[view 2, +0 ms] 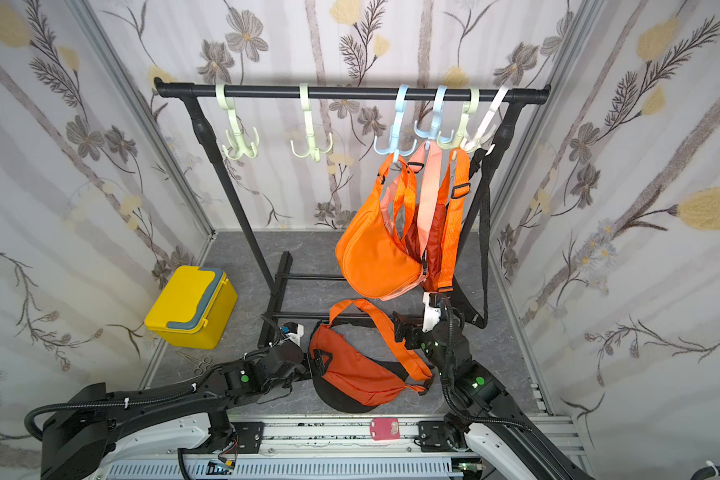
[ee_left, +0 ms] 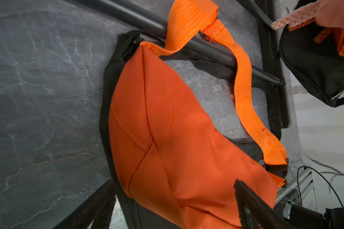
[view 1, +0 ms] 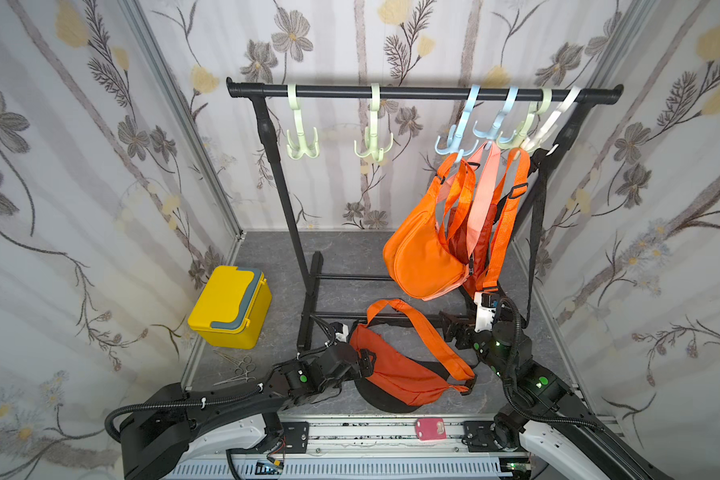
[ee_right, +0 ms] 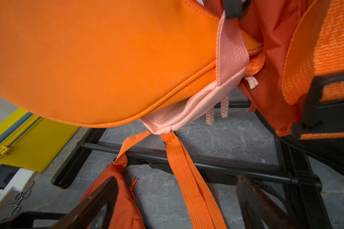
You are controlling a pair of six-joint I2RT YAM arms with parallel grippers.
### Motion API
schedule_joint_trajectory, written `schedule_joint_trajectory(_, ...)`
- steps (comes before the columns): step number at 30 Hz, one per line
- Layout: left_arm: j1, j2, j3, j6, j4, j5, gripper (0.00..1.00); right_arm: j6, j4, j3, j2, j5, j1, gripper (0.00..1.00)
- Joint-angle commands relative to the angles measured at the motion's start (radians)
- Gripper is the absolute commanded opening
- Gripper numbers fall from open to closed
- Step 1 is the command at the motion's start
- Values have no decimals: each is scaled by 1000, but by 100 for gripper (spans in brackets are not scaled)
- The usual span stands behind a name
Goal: Hang the bag on a hook
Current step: Pick up the bag from the bag.
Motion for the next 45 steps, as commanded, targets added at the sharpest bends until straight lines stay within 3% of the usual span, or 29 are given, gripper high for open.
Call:
schedule_joint_trajectory(1,-3,50,1,-41,108,11,88,39,66,-11,1,7,2,92)
schedule_joint_trajectory(4,-6,111,21,-25,125,21,82,44,80,-11,14,-2,5,92)
schedule_joint_trajectory(7,-5,143,32,-15,125,10,63,49,87,-14,15,-3,8,91)
schedule_joint_trajectory(9,-3,128,47,-13,87,-31,34,47,82,-10,9,-1,10,91)
schedule_joint_trajectory(12,-2,64,123,70,2,-95,0,20,42,22,-9,3,12,91)
schedule_joint_trajectory(15,11,17,258,291,-67,-39,0,-46,-8,80,-46,-17,12,91)
schedule_joint_trajectory(18,29,32,492,469,-310,-20,0,-115,-20,138,-91,-117,11,93)
schedule_joint_trajectory(22,42,26,724,603,-534,-8,0,-177,-86,240,-57,-208,14,93)
schedule_joint_trajectory(27,44,-16,882,650,-716,-24,0,-222,-102,303,-4,-263,14,93)
schedule_joint_trajectory(35,43,-94,985,731,-853,-29,0,-280,-69,376,146,-299,37,92)
schedule_joint_trajectory(42,41,-100,1096,786,-950,-78,0,-340,-6,409,311,-204,194,99)
schedule_joint_trajectory(45,40,-134,1080,802,-925,-48,0,-371,68,401,375,-138,250,99)
